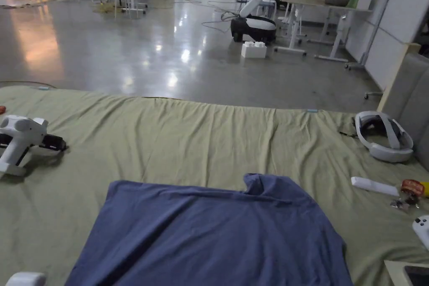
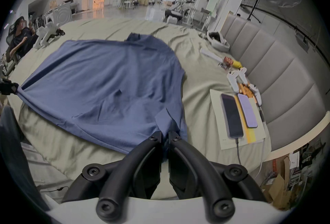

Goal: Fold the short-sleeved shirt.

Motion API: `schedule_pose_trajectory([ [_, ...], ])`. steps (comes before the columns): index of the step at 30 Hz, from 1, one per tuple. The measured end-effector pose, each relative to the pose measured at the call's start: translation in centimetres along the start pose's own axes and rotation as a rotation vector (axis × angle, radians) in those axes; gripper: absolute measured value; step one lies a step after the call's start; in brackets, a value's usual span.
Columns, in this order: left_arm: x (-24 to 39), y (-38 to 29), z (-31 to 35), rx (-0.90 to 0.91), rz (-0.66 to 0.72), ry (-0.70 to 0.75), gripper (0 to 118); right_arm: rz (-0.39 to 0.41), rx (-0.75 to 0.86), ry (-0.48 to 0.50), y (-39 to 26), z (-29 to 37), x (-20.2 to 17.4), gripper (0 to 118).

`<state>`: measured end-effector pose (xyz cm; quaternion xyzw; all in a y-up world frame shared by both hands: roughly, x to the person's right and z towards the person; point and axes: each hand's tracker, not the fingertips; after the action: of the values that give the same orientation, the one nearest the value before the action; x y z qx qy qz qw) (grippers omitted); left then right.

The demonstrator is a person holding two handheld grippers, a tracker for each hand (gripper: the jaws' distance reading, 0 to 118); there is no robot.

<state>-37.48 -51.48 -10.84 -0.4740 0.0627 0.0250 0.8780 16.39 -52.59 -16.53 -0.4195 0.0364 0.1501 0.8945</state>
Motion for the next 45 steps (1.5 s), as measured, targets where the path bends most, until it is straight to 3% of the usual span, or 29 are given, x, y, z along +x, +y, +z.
schedule_pose_trajectory([
  [5, 0.5, -0.2, -0.3, -0.032, -0.008, 0.034, 14, 0.011, -0.044, -0.026, -0.5, -0.6, -0.6, 18],
  [8, 0.6, -0.6, 0.4, -0.041, -0.01, 0.065, 26, 0.031, -0.032, -0.077, -0.4, 0.7, -0.9, 48],
  [9, 0.4, -0.6, 0.9, -0.026, 0.002, 0.068, 33, 0.027, -0.027, -0.076, -0.2, 1.0, -0.8, 63],
  [13, -0.6, 0.3, 2.5, 0.13, 0.108, 0.008, 46, -0.037, 0.088, -0.067, 1.3, 2.6, -0.1, 65],
  [19, 0.6, 4.3, 3.9, 0.351, 0.144, -0.042, 47, -0.105, 0.343, 0.018, 5.6, 4.2, -2.1, 65],
  [24, 3.9, 7.4, 4.7, 0.501, 0.118, -0.068, 47, -0.137, 0.572, 0.018, 8.7, 5.1, -5.1, 61],
  [29, 7.8, 8.9, 5.7, 0.649, 0.069, -0.007, 38, -0.196, 0.744, -0.004, 11.0, 6.1, -7.5, 37],
  [31, 8.3, 9.2, 5.4, 0.691, 0.041, 0.011, 25, -0.21, 0.778, -0.011, 11.6, 6.3, -8.1, 15],
  [34, 9.8, 9.1, 5.9, 0.723, -0.008, 0.024, 4, -0.225, 0.797, 0.002, 12.1, 6.7, -8.3, 8],
  [40, 9.1, 9.2, 5.4, 0.7, -0.007, 0.001, 1, -0.237, 0.786, -0.002, 12.6, 6.6, -8.5, 5],
  [45, 5.7, 8.3, 5.1, 0.549, 0.053, -0.042, 1, -0.241, 0.76, 0.012, 12.2, 6.1, -8.0, 5],
])
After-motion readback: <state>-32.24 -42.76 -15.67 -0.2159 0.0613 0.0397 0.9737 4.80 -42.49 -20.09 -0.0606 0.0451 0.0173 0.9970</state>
